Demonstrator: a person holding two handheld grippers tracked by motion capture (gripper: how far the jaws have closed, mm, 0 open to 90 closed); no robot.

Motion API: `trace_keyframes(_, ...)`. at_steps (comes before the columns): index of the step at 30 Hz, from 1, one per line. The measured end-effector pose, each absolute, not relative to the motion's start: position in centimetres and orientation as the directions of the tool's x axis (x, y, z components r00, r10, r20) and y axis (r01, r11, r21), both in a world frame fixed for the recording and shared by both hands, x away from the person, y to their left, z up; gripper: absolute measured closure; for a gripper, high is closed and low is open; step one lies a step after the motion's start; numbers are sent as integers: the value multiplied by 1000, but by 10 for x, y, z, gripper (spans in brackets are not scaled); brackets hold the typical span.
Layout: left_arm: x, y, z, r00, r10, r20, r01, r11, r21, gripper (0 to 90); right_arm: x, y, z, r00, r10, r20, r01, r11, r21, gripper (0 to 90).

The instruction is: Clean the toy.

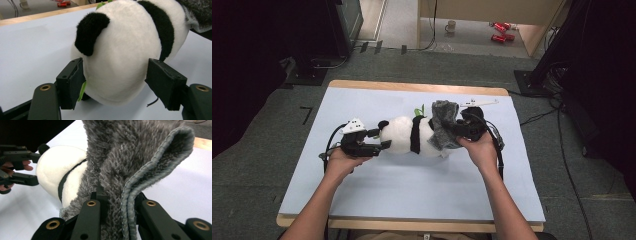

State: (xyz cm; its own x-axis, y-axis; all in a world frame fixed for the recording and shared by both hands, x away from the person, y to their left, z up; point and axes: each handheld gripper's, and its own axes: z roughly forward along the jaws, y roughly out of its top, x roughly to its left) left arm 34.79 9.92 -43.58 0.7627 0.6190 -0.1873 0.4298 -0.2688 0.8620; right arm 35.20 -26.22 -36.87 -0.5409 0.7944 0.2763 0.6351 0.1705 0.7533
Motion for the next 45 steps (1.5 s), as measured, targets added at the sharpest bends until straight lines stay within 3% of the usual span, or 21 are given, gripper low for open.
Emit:
trace_keyframes(8,359,95,-449,798,579,-167,393,-290,873,239,364,-261,-371,-527,806,268,634,162,756,761)
trace_keyframes(14,367,84,-457,786,601,-146,394,-304,868,189,374,-256,-369,-503,818,278,644,141,752,761)
trace_keyframes(26,361,76,-445,727,659,-193,489,-298,820,487,372,-253,-360,-507,807,304,645,121,754,777)
trace_keyframes(37,347,69,-423,673,680,-292,582,-242,777,543,354,-223,-325,-603,716,351,607,127,785,779)
trace_keyframes(45,343,68,-424,650,682,-334,620,-223,753,539,347,-170,-334,-679,643,354,609,223,761,779)
